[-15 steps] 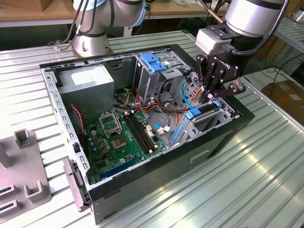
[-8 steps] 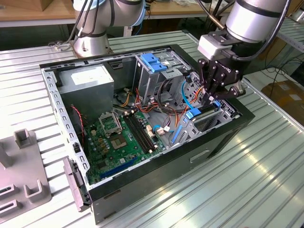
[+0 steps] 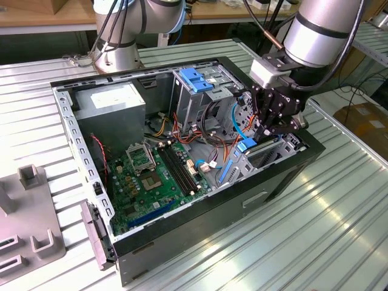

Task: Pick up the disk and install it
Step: 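Pick up the disk, then insert the disk into the insertion slot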

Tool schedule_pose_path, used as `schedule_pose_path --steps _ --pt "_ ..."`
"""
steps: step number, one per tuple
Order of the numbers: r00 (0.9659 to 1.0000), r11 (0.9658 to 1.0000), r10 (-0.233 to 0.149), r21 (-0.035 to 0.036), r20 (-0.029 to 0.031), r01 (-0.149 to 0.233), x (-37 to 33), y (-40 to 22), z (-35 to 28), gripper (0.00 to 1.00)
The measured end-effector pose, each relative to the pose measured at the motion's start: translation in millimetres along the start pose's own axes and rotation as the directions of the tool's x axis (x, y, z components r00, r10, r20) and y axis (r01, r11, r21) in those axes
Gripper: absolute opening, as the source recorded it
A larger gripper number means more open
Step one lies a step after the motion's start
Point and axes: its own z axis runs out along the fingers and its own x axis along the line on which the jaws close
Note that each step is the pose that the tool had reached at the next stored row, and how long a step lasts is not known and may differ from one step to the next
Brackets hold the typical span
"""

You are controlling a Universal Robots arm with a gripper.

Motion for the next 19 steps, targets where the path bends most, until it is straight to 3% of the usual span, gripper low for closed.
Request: schedule_pose_path --steps 3,5,7,10,19 --pt "1.0000 1.0000 0.000 -0.0001 -0.0004 0.000 -0.2 -0.3 6.5 0.10" --pt "1.0000 1.0000 0.000 0.0000 -0.0003 0.000 -0.2 -0.3 7.4 0.10" --pt "1.0000 1.0000 0.000 0.0000 0.0001 0.000 -0.1 -0.4 4.5 0.10" --pt "1.0000 1.0000 0.000 0.0002 -0.0054 0.000 -0.1 -0.6 -1.4 0.10" --pt "1.0000 1.0000 0.000 0.0003 -0.0074 0.000 -0.1 -0.6 -1.5 0.10"
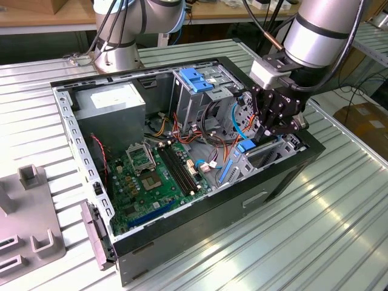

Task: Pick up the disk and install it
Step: 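Insert the disk into the insertion slot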

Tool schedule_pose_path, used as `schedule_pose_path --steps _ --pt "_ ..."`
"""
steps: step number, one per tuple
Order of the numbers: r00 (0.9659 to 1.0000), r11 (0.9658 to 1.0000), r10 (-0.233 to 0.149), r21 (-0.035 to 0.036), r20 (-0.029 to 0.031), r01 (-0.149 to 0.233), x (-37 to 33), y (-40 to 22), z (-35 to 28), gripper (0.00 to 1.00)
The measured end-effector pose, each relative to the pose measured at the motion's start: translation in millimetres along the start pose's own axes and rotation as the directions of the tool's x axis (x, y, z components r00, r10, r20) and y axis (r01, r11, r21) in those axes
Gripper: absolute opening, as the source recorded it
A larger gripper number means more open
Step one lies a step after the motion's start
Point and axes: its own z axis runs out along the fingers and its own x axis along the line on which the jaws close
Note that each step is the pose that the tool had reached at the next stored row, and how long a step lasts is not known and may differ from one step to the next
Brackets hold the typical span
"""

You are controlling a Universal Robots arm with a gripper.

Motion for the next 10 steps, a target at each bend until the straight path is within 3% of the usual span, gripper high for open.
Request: schedule_pose_path --steps 7,10 --pt "1.0000 1.0000 0.000 0.0000 -0.0003 0.000 0.0 -0.1 -0.1 0.10" --pt "1.0000 1.0000 0.000 0.0000 -0.0004 0.000 0.2 -2.2 -6.2 0.10"
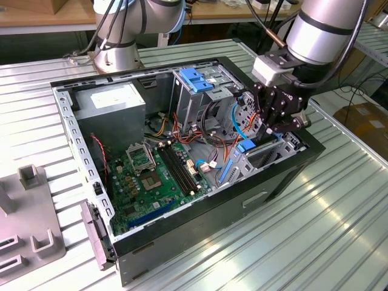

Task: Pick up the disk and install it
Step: 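Insert the disk into the insertion slot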

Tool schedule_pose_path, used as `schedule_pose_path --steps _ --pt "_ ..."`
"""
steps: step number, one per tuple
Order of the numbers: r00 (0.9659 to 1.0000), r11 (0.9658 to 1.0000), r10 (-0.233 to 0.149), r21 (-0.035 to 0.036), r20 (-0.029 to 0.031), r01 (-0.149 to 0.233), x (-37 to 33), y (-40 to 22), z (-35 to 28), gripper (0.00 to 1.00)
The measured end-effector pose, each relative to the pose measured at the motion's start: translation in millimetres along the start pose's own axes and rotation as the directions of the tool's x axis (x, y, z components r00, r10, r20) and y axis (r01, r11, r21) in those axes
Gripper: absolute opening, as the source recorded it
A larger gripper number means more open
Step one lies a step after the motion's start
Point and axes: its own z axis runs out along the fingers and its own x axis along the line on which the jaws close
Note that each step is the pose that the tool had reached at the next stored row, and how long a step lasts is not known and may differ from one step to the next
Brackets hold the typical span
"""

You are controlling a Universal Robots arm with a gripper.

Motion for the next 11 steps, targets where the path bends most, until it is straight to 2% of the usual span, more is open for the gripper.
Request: schedule_pose_path --steps 2,3,8,11 --pt "1.0000 1.0000 0.000 0.0000 0.0001 0.000 0.2 -1.0 -7.8 0.10" --pt "1.0000 1.0000 0.000 0.0000 0.0001 0.000 0.2 -1.7 -9.3 0.10" --pt "1.0000 1.0000 0.000 0.0004 -0.0066 0.000 0.5 -5.0 -21.1 0.10" --pt "0.9992 0.9992 -0.040 0.0040 -0.0067 0.040 0.5 -5.1 -21.1 0.10"
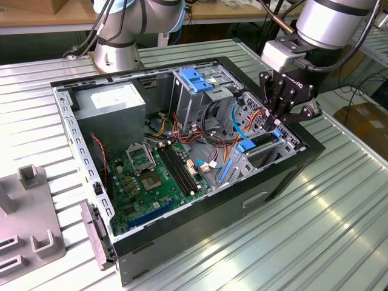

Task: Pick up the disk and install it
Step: 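Insert the disk into the insertion slot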

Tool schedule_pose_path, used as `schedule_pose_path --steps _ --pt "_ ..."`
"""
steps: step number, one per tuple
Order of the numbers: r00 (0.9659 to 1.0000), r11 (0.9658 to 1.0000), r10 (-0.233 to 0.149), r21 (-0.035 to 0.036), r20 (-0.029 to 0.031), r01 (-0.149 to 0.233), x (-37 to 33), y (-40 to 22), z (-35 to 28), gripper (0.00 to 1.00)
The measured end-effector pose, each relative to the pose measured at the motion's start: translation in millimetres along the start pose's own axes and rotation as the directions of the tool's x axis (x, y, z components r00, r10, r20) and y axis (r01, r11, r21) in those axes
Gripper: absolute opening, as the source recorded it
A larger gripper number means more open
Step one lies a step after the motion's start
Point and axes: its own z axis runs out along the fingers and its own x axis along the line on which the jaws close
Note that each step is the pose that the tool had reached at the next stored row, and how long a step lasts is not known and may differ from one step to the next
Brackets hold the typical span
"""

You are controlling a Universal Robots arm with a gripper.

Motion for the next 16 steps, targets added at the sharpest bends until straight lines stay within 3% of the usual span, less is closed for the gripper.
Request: schedule_pose_path --steps 3,6,11,14,16 --pt "0.9986 0.9986 -0.052 0.0044 0.0013 0.052 0.0 0.0 -0.1 0.10" --pt "0.9946 0.9946 -0.104 0.0099 0.0024 0.104 0.0 0.0 0.0 0.10" --pt "0.9796 0.9795 -0.201 0.0152 0.0045 0.201 0.0 -0.7 0.1 0.10" --pt "0.9750 0.9749 -0.222 0.0165 0.0050 0.222 -0.1 -4.5 0.3 0.10" --pt "0.9725 0.9724 -0.233 0.0171 0.0052 0.233 -0.9 -11.1 0.4 0.10"
